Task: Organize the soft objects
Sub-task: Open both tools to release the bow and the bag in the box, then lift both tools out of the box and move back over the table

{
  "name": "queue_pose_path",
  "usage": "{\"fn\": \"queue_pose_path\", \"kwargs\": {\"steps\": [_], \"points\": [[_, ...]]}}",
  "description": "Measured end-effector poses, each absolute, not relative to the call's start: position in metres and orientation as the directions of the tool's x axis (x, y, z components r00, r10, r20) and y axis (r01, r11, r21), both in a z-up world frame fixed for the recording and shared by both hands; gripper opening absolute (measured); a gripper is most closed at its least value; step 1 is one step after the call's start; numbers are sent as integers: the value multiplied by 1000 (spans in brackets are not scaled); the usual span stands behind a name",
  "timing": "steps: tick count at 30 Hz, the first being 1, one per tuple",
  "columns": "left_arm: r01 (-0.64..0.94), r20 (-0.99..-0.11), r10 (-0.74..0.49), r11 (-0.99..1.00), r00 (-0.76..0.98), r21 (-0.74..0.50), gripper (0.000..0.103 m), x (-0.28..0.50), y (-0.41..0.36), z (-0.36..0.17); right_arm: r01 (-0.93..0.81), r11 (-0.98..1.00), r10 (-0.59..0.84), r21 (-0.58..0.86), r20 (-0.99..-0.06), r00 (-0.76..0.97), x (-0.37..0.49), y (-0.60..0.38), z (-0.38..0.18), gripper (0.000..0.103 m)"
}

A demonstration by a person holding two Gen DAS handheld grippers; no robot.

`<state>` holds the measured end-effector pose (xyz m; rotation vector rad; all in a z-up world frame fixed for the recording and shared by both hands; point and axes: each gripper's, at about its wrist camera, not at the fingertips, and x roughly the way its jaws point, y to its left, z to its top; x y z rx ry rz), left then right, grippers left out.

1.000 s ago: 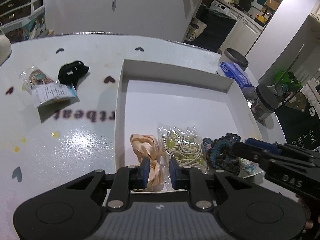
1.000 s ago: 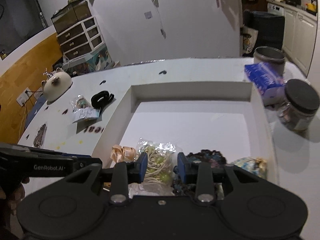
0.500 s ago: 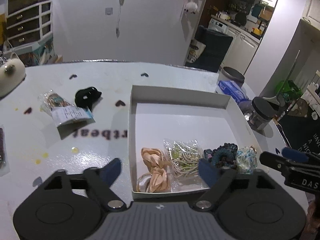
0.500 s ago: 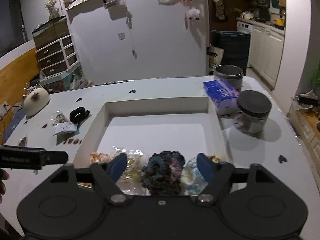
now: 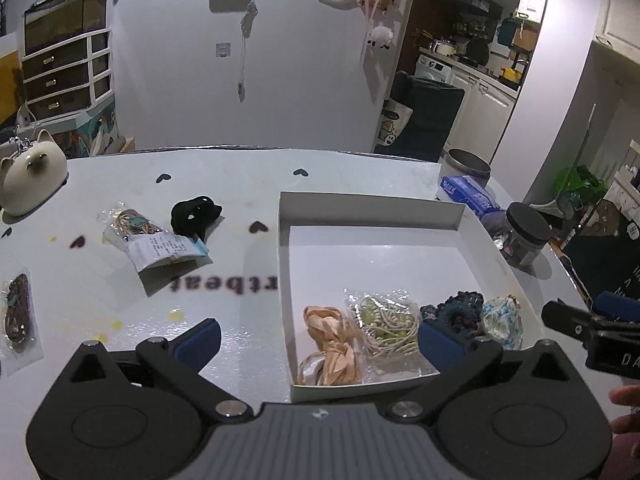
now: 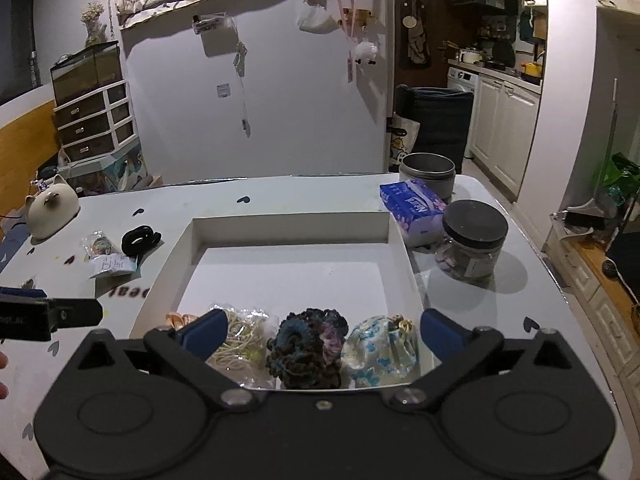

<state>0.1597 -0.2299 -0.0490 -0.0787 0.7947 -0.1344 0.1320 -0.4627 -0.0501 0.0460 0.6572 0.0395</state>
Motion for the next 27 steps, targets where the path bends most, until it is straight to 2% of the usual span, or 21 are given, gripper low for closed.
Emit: {"fn": "queue_pose_path", "kwargs": {"steps": [13, 27], "points": [[108, -700, -161, 987, 696, -120, 103, 155, -194, -44, 30, 999, -3, 33, -611, 792, 123, -431, -43, 103], [97, -698, -145, 989, 701, -109, 103, 162, -118, -38, 31, 999, -4, 33, -623, 782, 132, -356, -41, 103]]}}
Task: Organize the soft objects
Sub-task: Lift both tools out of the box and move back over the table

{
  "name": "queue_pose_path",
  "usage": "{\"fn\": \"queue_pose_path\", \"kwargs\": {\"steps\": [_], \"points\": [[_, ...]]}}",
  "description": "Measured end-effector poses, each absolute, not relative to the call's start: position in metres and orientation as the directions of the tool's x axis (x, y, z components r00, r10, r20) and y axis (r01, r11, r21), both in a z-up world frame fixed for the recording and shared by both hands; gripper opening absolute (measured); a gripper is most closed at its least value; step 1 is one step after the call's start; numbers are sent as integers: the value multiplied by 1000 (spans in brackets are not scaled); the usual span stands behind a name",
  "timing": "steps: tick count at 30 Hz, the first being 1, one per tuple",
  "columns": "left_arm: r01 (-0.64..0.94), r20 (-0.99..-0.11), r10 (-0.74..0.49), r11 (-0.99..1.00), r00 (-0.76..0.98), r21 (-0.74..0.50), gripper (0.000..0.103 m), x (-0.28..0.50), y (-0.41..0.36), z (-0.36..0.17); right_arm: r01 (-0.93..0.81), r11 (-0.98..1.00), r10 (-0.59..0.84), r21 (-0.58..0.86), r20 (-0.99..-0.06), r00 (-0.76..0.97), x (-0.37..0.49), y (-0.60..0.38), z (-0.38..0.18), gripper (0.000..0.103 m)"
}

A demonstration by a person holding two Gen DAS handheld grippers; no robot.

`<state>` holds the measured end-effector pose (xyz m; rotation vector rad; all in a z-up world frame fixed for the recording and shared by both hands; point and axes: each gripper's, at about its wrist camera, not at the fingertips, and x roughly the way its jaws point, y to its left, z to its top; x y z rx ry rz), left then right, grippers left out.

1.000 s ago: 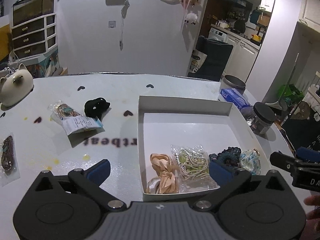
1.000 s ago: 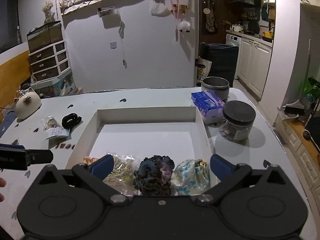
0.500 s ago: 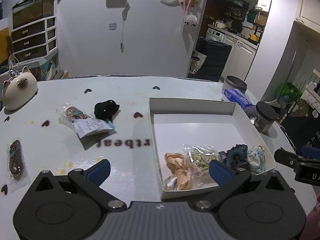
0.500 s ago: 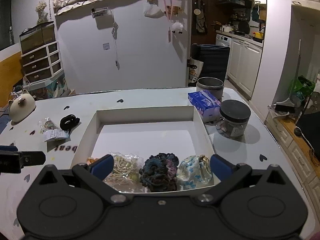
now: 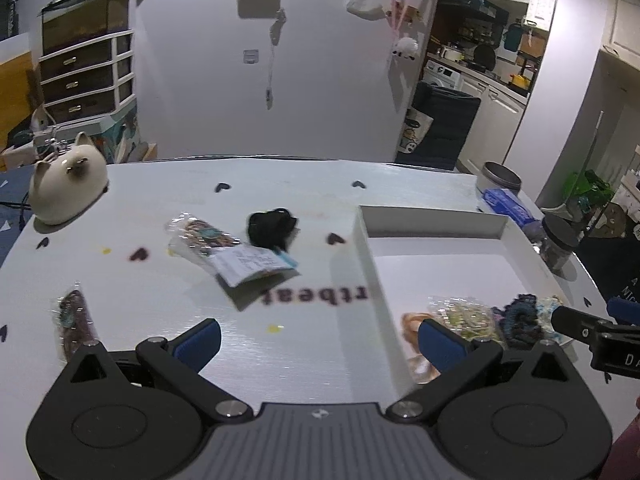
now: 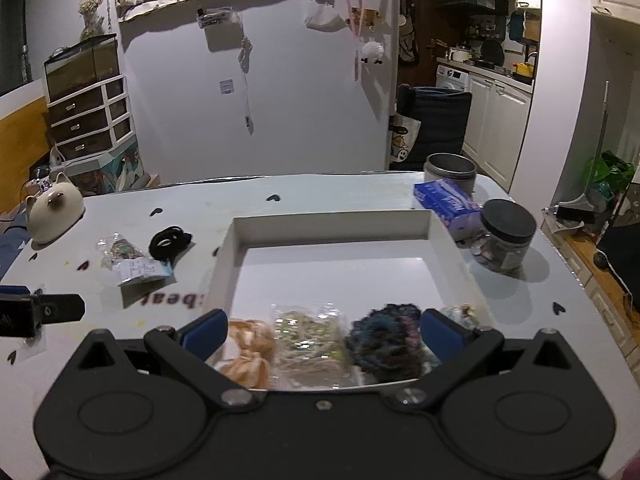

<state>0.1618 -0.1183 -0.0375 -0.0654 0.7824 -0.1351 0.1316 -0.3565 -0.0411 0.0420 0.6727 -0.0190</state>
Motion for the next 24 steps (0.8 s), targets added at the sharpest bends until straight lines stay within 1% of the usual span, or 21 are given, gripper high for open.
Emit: {"fn": "queue_pose_path", "kwargs": {"steps": [12, 24], "points": [[24, -707, -92, 994, 701, -106, 103, 171, -33, -43, -15, 999, 34, 35, -634, 773, 152, -280, -46, 103], [-67, -742, -25, 993, 670, -93, 103, 194, 45, -69, -32, 999, 38, 22, -648, 760, 176, -212, -57, 103]]}}
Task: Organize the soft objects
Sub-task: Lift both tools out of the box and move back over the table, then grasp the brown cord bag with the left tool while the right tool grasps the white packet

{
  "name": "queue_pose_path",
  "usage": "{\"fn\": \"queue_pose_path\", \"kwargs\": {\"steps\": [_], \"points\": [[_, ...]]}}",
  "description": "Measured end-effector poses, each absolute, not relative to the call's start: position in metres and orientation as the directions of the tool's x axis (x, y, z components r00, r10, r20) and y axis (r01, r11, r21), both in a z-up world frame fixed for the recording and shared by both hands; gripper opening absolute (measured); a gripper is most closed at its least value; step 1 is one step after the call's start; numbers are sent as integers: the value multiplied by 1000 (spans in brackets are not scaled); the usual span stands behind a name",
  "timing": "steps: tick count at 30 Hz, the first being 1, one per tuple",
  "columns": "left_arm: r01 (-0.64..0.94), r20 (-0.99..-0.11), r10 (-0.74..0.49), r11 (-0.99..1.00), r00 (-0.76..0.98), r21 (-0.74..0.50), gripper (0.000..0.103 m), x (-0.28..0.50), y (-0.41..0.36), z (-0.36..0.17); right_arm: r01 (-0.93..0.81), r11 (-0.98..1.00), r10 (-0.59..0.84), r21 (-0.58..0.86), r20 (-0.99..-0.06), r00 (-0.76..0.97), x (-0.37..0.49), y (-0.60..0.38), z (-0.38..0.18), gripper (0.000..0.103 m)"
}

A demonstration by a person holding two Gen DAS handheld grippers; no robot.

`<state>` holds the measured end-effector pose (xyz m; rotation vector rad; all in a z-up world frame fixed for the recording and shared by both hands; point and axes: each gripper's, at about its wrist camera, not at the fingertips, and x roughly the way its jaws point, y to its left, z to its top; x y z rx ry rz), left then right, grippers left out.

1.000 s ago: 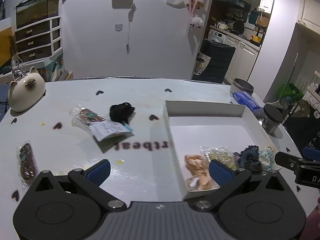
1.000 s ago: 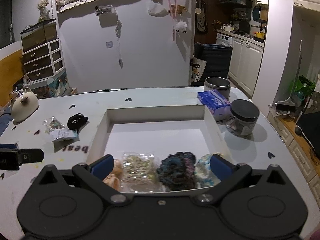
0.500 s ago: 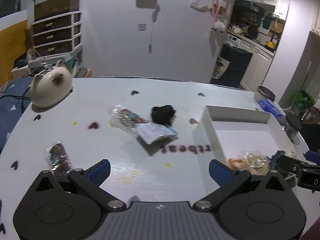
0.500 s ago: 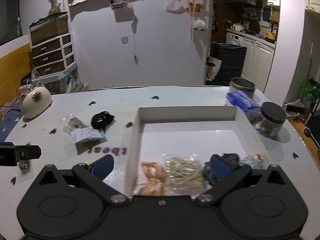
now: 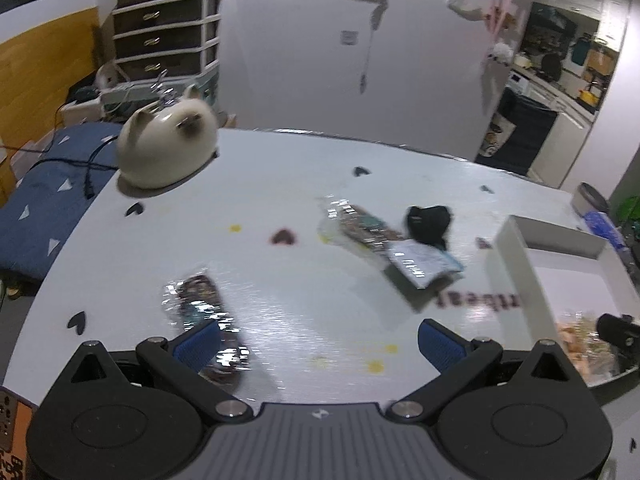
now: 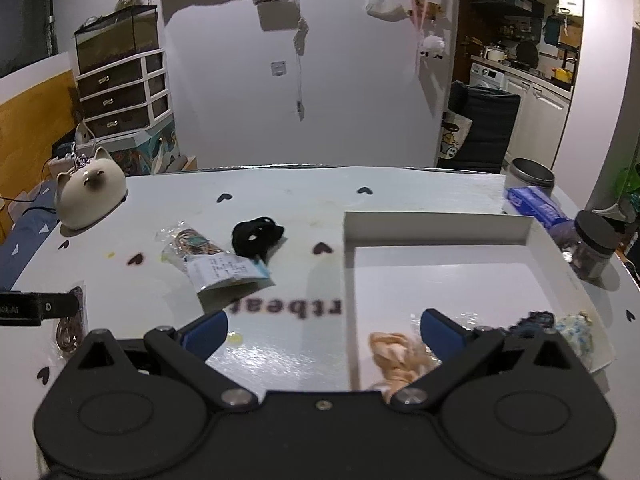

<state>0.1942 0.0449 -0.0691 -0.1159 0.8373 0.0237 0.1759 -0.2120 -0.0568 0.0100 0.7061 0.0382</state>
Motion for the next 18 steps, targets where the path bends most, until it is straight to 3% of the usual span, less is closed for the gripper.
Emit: {"fn": "queue_pose_path", "kwargs": {"steps": [18], "points": [[-249, -835, 78, 966, 544, -72, 103, 245, 113, -133, -123, 992, 94, 11, -711, 697, 257, -168, -79, 103]]}}
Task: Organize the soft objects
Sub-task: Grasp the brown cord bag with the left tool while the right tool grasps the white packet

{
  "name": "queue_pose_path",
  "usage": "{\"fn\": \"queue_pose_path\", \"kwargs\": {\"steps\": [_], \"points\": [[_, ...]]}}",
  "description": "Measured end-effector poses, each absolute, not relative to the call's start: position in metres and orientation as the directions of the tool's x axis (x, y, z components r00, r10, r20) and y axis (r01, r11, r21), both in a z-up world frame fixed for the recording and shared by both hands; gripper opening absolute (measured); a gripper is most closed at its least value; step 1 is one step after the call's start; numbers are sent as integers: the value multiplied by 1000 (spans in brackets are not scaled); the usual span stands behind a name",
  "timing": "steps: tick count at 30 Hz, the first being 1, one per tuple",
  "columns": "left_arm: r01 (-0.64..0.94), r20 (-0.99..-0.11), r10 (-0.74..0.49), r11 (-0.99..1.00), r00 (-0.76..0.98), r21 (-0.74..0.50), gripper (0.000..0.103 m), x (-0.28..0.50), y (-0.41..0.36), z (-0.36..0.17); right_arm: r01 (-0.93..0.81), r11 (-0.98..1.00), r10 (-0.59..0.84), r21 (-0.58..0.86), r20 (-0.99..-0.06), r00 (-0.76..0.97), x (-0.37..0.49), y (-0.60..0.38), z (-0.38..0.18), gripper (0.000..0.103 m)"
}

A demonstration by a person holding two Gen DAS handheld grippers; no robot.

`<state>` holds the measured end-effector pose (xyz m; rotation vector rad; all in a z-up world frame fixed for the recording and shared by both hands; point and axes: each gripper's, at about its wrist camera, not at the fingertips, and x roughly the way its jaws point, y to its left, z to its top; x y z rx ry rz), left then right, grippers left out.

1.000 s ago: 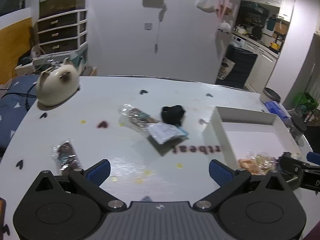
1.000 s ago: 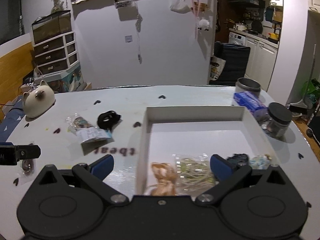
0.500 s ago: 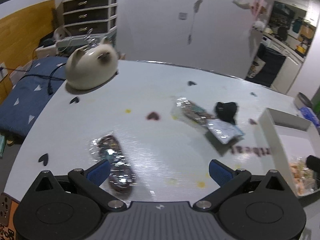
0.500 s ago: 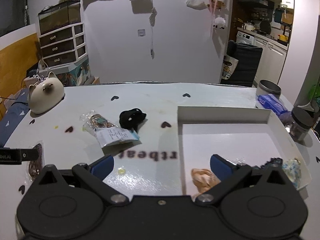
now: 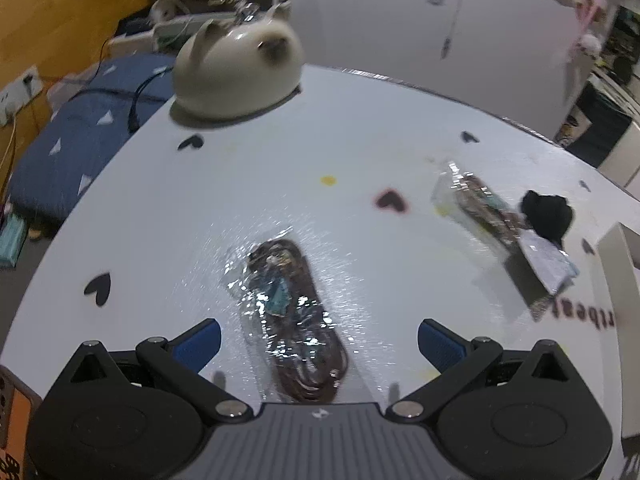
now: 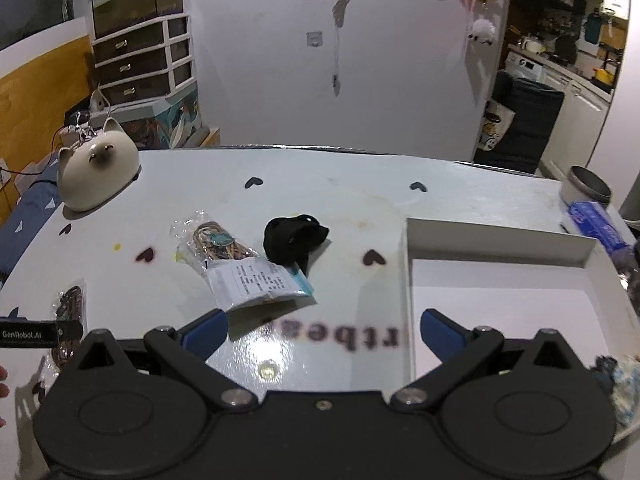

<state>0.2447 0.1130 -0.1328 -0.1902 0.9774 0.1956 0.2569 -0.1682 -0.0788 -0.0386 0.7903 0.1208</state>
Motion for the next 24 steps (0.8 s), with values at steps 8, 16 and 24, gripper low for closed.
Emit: {"fn": "queue_pose_path", "kwargs": {"steps": [8, 16, 24], "points": [[-315, -872, 98, 947, 480, -67, 103, 255, 120, -151, -205, 978, 156, 27, -747, 646, 308, -151, -103, 103], [-322, -891, 131, 947, 434, -18, 103, 245, 132, -161, -337, 939, 253, 65, -795, 552, 361, -133, -134, 103], [-300, -879, 117, 953, 461, -31, 103, 230, 152, -158, -394, 900, 358, 188, -833, 421, 403, -133, -173, 103]]}}
